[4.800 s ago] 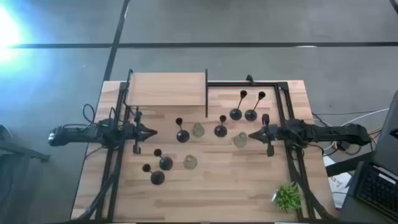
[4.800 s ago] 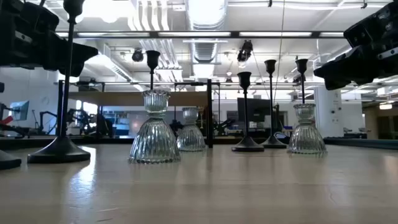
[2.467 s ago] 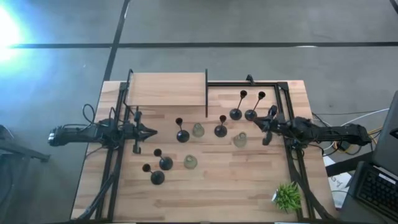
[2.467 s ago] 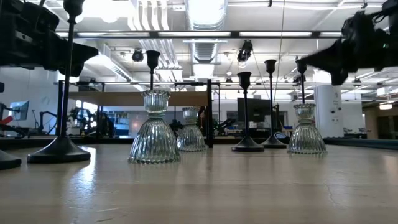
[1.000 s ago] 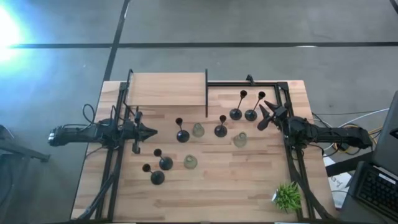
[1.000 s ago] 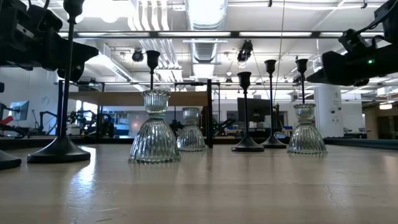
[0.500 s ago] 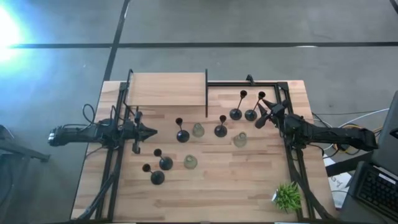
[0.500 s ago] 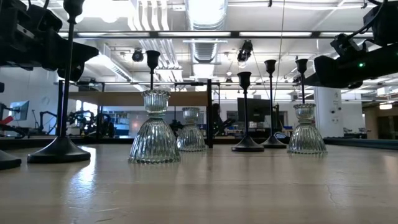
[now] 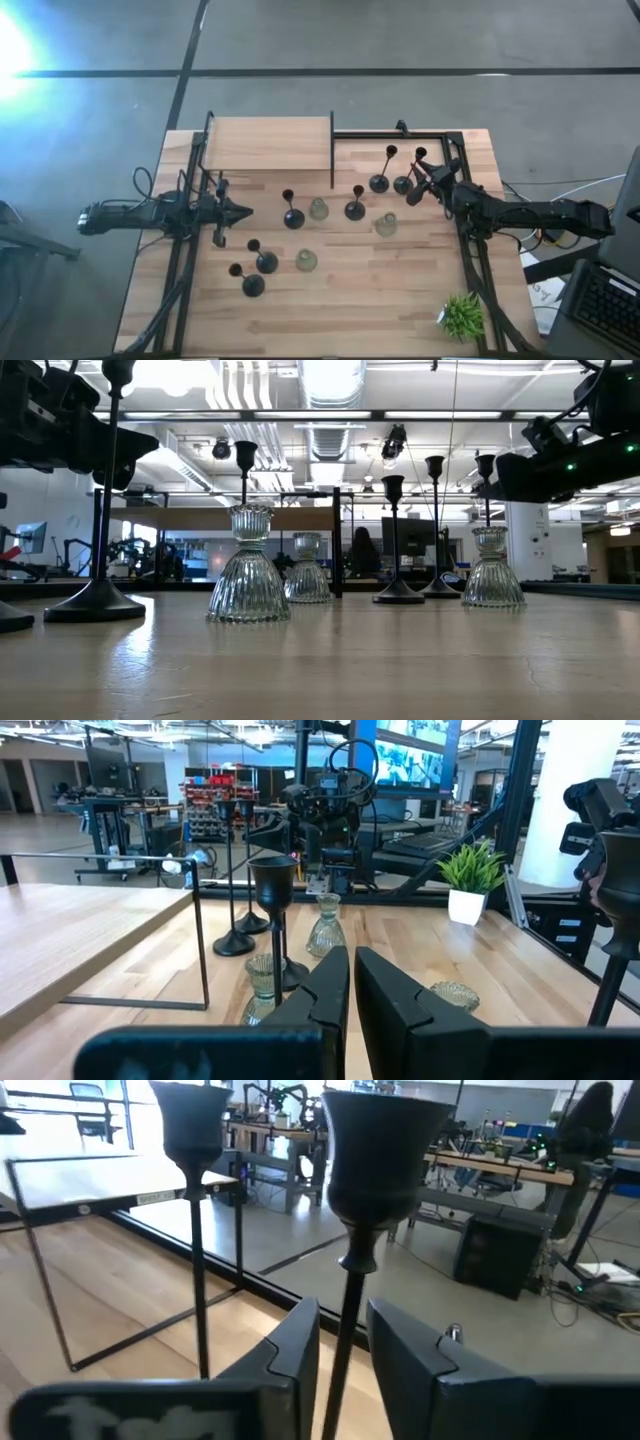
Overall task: Pick & Place candle stick holders
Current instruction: Put the large black candle holder on the shelf
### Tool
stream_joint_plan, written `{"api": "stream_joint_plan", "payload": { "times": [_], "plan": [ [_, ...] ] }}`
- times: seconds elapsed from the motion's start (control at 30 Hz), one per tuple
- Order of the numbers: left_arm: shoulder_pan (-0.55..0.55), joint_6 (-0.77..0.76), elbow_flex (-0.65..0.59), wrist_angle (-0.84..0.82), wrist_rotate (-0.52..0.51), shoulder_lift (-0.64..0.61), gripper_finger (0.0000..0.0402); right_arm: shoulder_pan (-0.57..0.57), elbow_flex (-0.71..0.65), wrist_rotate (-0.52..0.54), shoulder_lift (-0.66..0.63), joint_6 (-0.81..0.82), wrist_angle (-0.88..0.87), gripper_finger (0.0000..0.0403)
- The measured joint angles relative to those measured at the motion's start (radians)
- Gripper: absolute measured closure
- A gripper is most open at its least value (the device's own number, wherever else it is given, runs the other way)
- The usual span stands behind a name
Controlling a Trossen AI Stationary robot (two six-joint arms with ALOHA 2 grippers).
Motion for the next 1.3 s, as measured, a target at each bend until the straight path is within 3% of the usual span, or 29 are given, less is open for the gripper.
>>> {"api": "stream_joint_plan", "payload": {
  "times": [0.2, 0.47, 0.57, 0.8, 0.9, 1.3],
  "plan": [
    [0.0, 0.005, 0.0, 0.0, 0.0, 0.0, 0.0376, -0.018, 0.0, -0.009, 0.021, 0.007, 0.007, 0.0386],
    [0.0, 0.001, 0.0, 0.0, -0.002, 0.0, 0.0376, -0.023, 0.017, 0.002, 0.013, -0.068, 0.102, 0.0392],
    [0.0, -0.009, 0.0, 0.0, -0.002, 0.0, 0.0376, -0.018, 0.114, 0.003, 0.002, -0.11, -0.007, 0.0393],
    [0.0, -0.012, 0.0, 0.001, -0.003, 0.0, 0.0376, -0.003, 0.47, 0.054, 0.025, -0.178, -0.482, 0.0394],
    [0.0, -0.013, 0.0, 0.002, -0.004, 0.0, 0.0376, -0.003, 0.581, 0.057, 0.048, -0.214, -0.585, 0.0394],
    [0.0, 0.049, 0.028, 0.024, -0.017, 0.0, 0.0376, 0.116, 0.827, 0.018, 0.202, -0.487, -0.524, 0.0395]
  ]
}}
